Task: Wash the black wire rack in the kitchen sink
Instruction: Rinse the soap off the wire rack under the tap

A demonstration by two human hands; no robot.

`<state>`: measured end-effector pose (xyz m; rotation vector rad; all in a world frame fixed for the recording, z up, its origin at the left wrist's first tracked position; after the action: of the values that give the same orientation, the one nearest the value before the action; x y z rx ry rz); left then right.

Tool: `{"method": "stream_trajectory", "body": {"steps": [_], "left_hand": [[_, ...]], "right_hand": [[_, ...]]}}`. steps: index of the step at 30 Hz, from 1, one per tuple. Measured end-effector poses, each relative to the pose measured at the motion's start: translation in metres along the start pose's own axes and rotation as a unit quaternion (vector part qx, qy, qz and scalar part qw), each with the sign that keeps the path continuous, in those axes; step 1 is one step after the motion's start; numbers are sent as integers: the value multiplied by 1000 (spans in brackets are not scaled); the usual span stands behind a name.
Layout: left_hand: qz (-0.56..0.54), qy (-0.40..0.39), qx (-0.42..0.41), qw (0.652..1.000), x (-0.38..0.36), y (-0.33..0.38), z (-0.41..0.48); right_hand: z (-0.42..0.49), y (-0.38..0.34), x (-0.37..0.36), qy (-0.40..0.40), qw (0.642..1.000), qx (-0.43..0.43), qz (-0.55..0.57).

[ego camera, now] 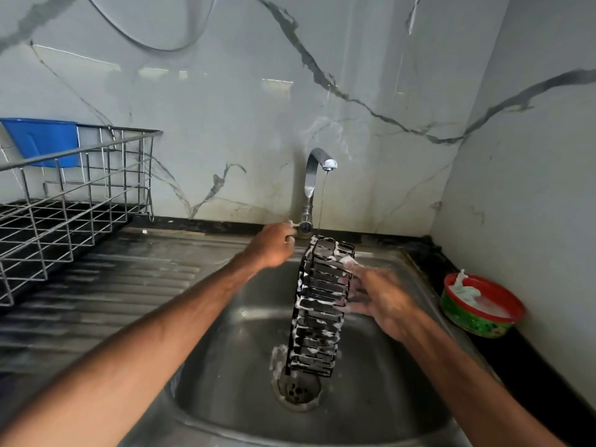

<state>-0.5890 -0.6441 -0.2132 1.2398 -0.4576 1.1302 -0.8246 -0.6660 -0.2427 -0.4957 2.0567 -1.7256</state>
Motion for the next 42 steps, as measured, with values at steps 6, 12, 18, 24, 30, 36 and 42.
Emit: {"method": "stream_trajectory", "body": {"steps": [6,12,18,24,30,36,42], "left_hand": [[-405,-46,212,888,-4,16,-4],[-287,-61,184,938,-1,39,25],[-239,-96,177,950,-2,44,26],[-316,-162,235,905,11,27,11],[-358,-220,249,873,21,20,3],[-387,-217,240,864,17,27,1],[-332,-146,245,899,-6,38,25]], "right_hand": [[-8,-7,-8,2,999,24,44],[-18,-2,-22,-21,998,17,60],[-10,3,-23,1,997,3,75],[-8,1,-19,6,996,7,85],[-11,-4,-16,7,994,14,104],[-12,-8,-15,-3,991,16,134],[-13,-13,-16,-42,977,13,207]]}}
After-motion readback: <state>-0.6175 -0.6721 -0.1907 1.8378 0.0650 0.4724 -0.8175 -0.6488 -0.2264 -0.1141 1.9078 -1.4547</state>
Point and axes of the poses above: each hand's wrist, its own z-axis towards the middle knuckle, its own x-axis out of the back of the hand, y = z × x, the point moved 5 cm from there along z, towards the middle knuckle, and after that the axes turned 1 degree about -z, right-handed, at the moved point
